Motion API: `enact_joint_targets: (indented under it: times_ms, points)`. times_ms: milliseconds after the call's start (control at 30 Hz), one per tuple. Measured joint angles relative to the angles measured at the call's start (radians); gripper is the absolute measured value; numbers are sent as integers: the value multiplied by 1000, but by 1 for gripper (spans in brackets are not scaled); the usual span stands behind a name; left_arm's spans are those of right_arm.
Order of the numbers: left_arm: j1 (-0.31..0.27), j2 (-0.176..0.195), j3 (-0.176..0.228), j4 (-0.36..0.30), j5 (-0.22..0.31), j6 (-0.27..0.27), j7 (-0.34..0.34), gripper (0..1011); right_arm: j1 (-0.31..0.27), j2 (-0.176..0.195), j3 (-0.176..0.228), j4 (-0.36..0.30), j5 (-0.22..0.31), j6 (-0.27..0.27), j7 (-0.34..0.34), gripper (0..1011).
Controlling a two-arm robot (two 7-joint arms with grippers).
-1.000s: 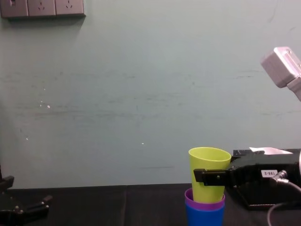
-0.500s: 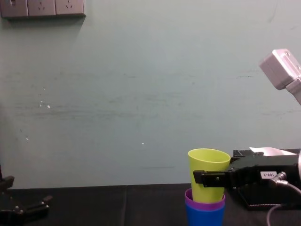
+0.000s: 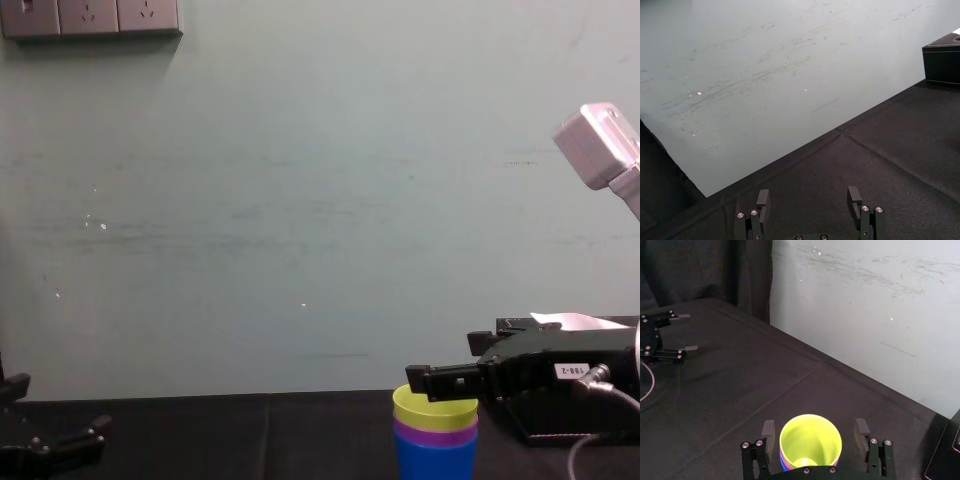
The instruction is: Stack the three plastic cups sequentially using one hand.
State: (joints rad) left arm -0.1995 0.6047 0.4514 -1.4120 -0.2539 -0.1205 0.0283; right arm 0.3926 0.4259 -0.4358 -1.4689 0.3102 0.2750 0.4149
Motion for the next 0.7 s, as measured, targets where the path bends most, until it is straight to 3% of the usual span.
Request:
enact_joint_targets:
  times_ms: [467, 700]
  points:
    - [0, 0, 0, 0, 0, 0, 0, 1010, 0, 0, 0, -1, 1, 1, -1, 1003]
    - [0, 0, 0, 0, 0, 0, 0, 1010, -28, 7, 25, -24, -2, -17, -20, 1003]
